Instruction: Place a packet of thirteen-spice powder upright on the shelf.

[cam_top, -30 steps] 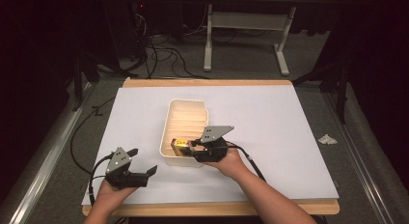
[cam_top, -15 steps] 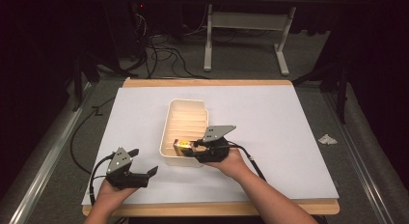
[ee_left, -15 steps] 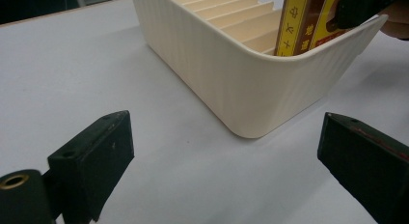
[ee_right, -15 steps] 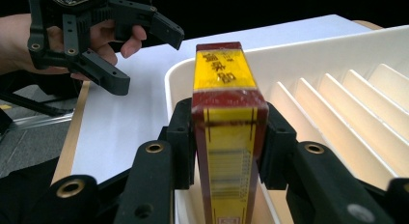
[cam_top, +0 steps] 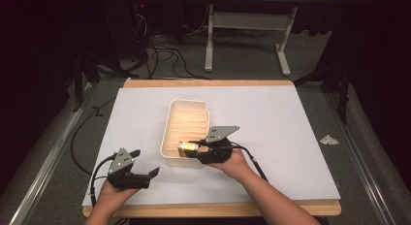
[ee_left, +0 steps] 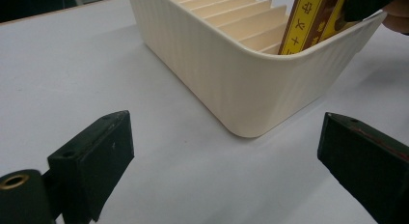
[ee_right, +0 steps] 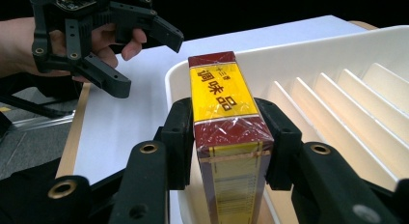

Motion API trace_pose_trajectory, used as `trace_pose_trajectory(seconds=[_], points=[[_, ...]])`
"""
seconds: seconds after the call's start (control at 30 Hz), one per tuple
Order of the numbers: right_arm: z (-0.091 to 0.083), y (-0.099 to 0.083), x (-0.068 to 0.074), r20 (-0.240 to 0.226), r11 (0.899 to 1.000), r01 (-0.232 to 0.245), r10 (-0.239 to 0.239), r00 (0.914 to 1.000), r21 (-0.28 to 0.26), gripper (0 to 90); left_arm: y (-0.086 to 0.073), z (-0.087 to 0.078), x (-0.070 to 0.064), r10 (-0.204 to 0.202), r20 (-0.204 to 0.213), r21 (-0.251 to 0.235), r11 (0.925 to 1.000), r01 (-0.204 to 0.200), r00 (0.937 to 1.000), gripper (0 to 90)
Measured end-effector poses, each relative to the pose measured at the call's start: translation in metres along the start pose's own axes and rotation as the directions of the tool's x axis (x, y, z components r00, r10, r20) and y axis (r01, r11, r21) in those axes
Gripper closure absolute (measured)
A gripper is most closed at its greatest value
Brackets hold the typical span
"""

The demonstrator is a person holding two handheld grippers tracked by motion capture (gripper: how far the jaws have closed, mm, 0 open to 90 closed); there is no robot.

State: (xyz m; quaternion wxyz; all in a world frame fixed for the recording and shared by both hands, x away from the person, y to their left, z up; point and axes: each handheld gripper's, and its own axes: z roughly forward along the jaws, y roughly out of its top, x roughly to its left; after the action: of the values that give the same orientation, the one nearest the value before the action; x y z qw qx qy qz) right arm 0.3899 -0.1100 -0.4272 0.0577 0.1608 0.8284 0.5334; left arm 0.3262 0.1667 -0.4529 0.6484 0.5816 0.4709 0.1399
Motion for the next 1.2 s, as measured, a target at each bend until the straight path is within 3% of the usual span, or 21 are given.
trace_pose_trajectory(seconds=[0.33, 0.43, 0.8, 1.2], points=[[-0.004, 0.005, 0.004, -0.001, 1.0, -0.007, 0.007, 1.0, -0.021, 51.9, 0.0, 0.001, -0.001, 0.002, 0.002, 0.004, 1.0, -0.002, 1.0, 6.4], [-0.005, 0.007, 0.006, 0.0, 0.999, -0.013, 0.013, 0.9999, -0.032, 45.0, 0.0, 0.001, 0.0, 0.005, 0.0, 0.002, 1.0, -0.005, 1.0, 6.4], [-0.011, 0.012, 0.011, 0.067, 0.997, -0.02, 0.025, 0.9974, -0.071, 16.4, 0.0, 0.001, 0.0, 0.005, -0.001, -0.002, 1.0, -0.005, 1.0, 6.3], [-0.025, 0.012, 0.007, 0.132, 0.996, -0.025, 0.036, 0.9906, -0.081, 14.0, 0.001, 0.001, 0.001, 0.003, -0.003, -0.005, 1.0, -0.003, 1.0, 6.2]])
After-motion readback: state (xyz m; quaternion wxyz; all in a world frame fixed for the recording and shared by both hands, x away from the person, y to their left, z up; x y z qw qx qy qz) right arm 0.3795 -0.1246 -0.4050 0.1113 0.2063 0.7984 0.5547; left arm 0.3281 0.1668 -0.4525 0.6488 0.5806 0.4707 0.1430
